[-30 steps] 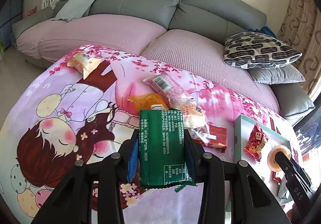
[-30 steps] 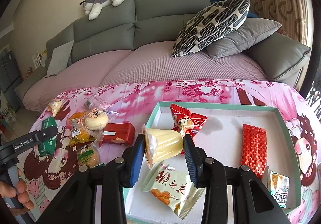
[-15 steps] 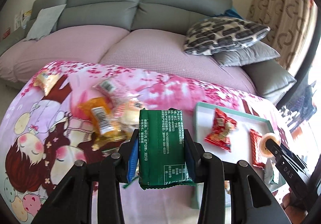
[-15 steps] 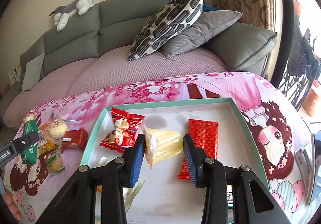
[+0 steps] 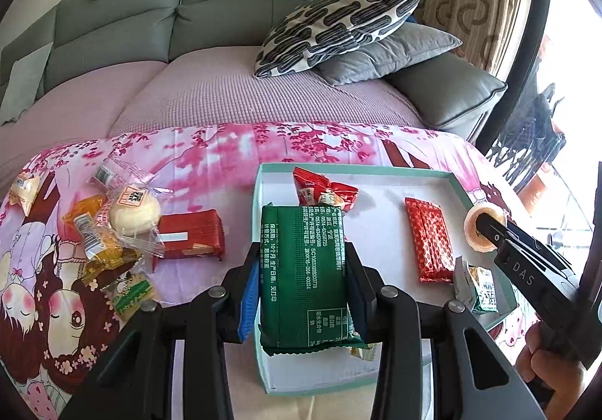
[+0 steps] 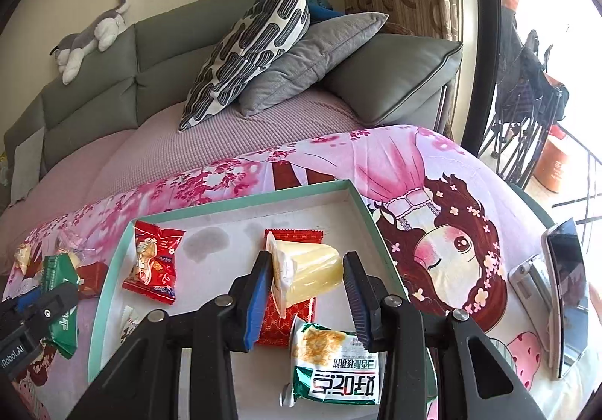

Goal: Organize snacks
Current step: 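Carry the green pack and pudding cup over the tray with both grippers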

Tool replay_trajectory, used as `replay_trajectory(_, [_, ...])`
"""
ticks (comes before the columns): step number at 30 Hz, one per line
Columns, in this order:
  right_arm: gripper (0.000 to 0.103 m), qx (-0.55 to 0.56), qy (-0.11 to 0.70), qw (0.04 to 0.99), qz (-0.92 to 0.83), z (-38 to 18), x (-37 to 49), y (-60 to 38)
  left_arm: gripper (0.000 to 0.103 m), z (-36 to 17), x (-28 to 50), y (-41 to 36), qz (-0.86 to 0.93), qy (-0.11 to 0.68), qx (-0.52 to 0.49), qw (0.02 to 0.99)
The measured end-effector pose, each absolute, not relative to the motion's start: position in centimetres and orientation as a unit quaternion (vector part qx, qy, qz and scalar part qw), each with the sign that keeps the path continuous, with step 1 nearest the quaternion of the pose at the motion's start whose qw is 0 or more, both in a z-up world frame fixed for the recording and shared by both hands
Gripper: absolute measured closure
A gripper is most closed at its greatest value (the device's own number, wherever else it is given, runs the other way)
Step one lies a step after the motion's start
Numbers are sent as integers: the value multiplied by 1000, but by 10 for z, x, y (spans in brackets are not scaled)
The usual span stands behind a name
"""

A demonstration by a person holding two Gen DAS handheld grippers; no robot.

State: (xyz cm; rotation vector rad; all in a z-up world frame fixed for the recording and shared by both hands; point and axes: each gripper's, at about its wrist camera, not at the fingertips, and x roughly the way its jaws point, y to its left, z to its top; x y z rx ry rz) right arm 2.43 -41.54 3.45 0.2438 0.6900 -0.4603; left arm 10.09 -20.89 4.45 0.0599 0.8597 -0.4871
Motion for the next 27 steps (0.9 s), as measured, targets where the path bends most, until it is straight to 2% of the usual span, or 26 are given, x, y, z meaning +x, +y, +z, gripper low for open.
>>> replay_trajectory(12, [62, 140, 351, 897, -228, 18, 33, -438, 61, 42, 109, -264, -280, 427, 60, 858])
replay_trajectory(27, [62, 124, 352, 902, -218, 27, 77, -455, 61, 21, 150, -322, -303, 455, 79, 834])
